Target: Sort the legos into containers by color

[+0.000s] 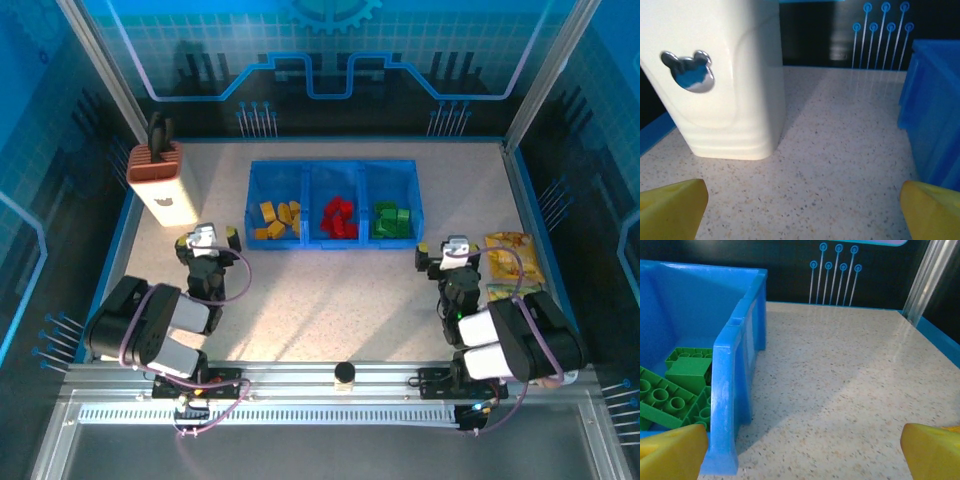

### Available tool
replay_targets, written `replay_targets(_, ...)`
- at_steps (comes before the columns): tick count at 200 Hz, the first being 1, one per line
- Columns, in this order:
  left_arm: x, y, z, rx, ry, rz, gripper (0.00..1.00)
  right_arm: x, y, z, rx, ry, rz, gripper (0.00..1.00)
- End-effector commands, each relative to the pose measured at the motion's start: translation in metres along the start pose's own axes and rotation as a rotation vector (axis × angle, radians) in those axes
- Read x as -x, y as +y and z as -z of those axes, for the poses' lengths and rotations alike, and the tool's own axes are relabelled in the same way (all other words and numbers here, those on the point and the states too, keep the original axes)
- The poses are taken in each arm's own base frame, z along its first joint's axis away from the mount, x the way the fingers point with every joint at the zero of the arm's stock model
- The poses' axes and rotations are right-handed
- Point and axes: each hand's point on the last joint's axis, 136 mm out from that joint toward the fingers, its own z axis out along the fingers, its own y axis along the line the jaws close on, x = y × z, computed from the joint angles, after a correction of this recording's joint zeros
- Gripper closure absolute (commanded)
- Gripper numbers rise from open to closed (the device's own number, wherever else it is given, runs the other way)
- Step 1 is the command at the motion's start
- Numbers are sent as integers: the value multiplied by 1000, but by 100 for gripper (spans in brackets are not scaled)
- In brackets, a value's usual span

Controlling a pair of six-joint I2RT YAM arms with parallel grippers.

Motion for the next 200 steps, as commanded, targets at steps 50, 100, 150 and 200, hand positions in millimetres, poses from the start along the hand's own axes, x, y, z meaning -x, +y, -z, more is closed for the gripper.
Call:
replay_targets(50, 5, -56, -7, -290, -33, -73, 1, 24, 28, -24, 58, -84, 129, 0)
replay_targets(100, -4, -47, -38, -248, 141, -18, 1, 11, -1, -63, 19, 143, -3, 0)
replay_targets(150, -4, -39, -48, -282, 190, 51, 1, 11, -4, -61, 7, 135, -17, 0)
replay_targets(200, -3, -38, -47, -278, 187, 52, 1, 12, -2, -62, 11, 132, -6, 0)
